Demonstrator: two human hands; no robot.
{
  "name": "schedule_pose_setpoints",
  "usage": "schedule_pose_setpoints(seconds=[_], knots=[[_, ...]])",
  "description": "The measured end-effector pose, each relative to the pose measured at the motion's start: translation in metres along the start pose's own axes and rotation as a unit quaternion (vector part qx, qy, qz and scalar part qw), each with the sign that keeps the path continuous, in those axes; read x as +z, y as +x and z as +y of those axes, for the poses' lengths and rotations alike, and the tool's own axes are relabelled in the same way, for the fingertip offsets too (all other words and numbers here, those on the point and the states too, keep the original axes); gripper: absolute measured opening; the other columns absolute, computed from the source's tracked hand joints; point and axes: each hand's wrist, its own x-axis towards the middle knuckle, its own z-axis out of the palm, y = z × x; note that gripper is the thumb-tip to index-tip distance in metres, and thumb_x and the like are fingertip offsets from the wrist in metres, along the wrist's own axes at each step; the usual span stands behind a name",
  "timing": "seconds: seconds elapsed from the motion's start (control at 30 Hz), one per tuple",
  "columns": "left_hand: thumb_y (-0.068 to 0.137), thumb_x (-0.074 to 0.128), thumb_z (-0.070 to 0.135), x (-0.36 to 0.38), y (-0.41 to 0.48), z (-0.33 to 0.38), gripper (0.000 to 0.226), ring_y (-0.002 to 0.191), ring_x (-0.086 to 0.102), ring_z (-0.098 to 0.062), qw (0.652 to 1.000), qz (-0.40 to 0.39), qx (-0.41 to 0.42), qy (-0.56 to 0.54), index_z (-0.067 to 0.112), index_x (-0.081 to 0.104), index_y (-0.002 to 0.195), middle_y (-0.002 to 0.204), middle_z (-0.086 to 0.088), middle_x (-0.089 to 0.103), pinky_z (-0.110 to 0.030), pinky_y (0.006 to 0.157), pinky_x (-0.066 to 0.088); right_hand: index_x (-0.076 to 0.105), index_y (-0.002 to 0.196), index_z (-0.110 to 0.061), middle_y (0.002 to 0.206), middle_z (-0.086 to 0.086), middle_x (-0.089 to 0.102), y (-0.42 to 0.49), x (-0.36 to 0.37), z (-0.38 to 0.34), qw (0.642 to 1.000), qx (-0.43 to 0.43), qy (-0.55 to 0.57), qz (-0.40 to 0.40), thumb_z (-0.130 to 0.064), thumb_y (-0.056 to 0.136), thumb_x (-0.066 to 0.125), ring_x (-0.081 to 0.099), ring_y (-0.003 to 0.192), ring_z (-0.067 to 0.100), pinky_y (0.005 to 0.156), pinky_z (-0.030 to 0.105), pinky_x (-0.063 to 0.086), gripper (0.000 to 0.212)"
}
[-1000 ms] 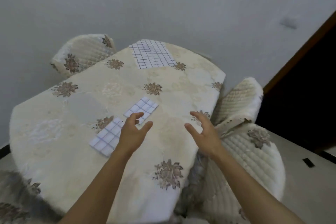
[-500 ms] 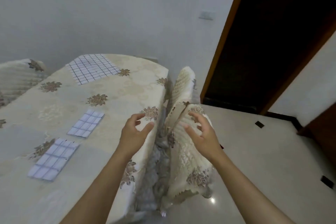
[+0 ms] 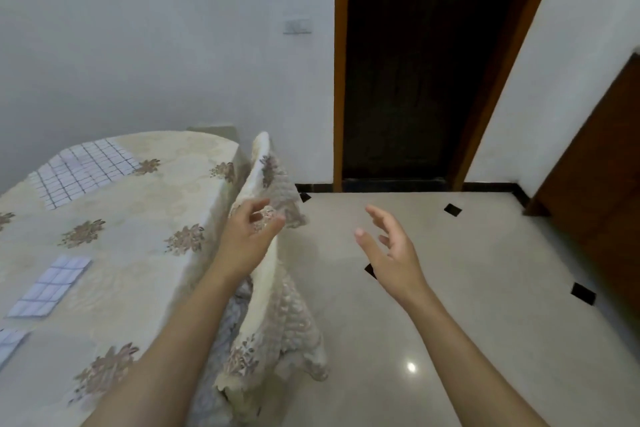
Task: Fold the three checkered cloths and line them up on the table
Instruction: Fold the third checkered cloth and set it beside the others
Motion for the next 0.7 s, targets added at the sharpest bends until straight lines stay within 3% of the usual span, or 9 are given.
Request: schedule_pose_setpoints(seconds=[0.3,0.5,0.7], knots=[[0.086,0.070,0.043,0.083,0.077,0.004,0.043,0.118,0.053,-0.008,1.000,-0.013,-0.019,-0.011,0.031,0.057,0.126,0.128,0.014,0.057,-0.043,0.103,0.047,0.035,0.142,-0.039,0.145,-0.018,0.040,0.075,-0.045,0.039,0.999,0.034,-0.015,0.021,-0.049,0.091,0.056,0.037,0.132,0.002,0.108,0.029,0.033,0.056],[0.090,0.066,0.041,0.138,0.172,0.022,0.046,0.121,0.050,-0.008,0.999,-0.033,-0.003,-0.043,0.029,0.053,0.133,0.132,0.009,0.055,-0.030,0.098,0.045,0.034,0.142,-0.041,0.145,-0.022,0.038,0.185,-0.066,0.032,0.997,-0.002,-0.061,0.036,-0.051,0.091,0.055,0.035,0.131,-0.003,0.105,0.025,0.033,0.056],[0.091,0.064,0.042,0.163,0.266,0.024,0.049,0.124,0.047,-0.009,0.999,-0.029,-0.002,-0.041,0.029,0.049,0.136,0.135,0.011,0.051,-0.037,0.102,0.046,0.036,0.139,-0.045,0.144,-0.021,0.040,0.273,-0.078,0.051,0.995,0.020,-0.076,0.065,-0.052,0.091,0.056,0.038,0.131,0.001,0.105,0.029,0.037,0.052]])
